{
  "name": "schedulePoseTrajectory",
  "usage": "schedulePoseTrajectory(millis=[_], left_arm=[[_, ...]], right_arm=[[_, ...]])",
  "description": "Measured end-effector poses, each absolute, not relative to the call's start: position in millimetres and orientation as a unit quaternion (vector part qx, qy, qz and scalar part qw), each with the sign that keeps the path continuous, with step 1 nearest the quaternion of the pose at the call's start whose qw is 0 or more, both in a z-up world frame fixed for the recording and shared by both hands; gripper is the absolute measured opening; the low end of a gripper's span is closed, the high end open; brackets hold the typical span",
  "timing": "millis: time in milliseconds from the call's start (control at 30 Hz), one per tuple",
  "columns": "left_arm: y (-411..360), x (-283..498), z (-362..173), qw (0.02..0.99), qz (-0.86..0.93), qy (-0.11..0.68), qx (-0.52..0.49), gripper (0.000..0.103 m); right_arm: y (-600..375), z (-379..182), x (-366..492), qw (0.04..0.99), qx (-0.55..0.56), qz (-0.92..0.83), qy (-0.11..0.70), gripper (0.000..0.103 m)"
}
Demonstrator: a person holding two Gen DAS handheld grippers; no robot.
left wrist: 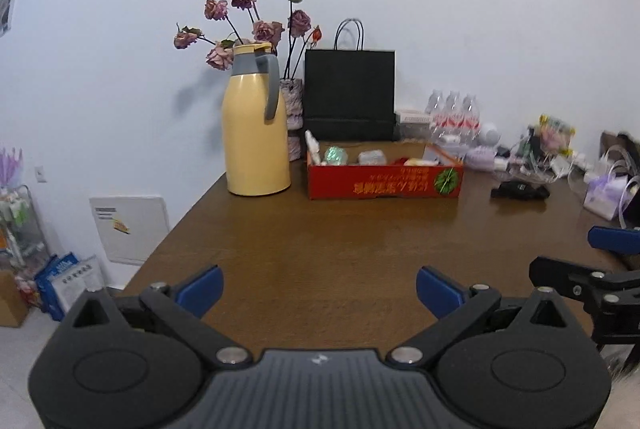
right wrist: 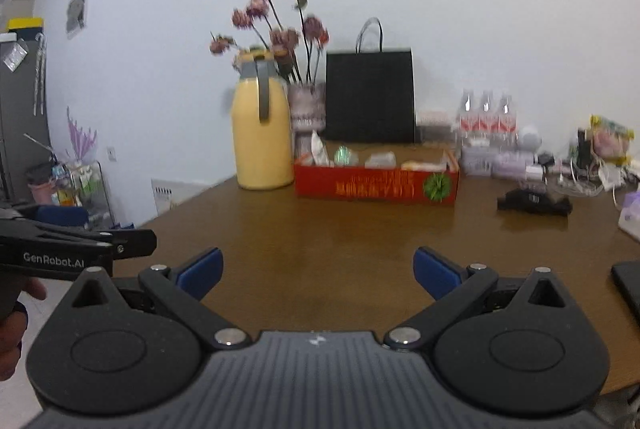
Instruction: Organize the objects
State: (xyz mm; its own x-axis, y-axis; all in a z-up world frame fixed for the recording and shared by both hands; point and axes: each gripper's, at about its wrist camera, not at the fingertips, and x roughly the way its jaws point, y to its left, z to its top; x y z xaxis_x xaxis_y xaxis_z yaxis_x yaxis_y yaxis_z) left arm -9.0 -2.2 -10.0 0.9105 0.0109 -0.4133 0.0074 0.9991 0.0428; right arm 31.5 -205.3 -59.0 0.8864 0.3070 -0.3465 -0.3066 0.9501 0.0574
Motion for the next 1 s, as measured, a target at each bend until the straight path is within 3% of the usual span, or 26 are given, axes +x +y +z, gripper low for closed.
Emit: schedulePoseTrajectory(millis=[267, 567, 1000], left_arm=[[7.6, -13.8, -2.6, 0.964, -0.006, 0.266, 0.005, 0.103], [8.5, -7.5, -8.5, 0.961, -0.003, 0.278, 0.006, 0.103], [1.9, -1.7, -13.8, 0.957, -0.004, 0.290, 0.012, 0.103]], right_arm=[[-197.8, -53.8, 29.5, 0.959, -0.022, 0.118, 0.256, 0.103], [-183.0, -42.1, 33.9, 0.964, -0.018, 0.122, 0.236, 0.103], [-190.3, -60.3, 37.7, 0.947, -0.025, 0.141, 0.288, 0.103]])
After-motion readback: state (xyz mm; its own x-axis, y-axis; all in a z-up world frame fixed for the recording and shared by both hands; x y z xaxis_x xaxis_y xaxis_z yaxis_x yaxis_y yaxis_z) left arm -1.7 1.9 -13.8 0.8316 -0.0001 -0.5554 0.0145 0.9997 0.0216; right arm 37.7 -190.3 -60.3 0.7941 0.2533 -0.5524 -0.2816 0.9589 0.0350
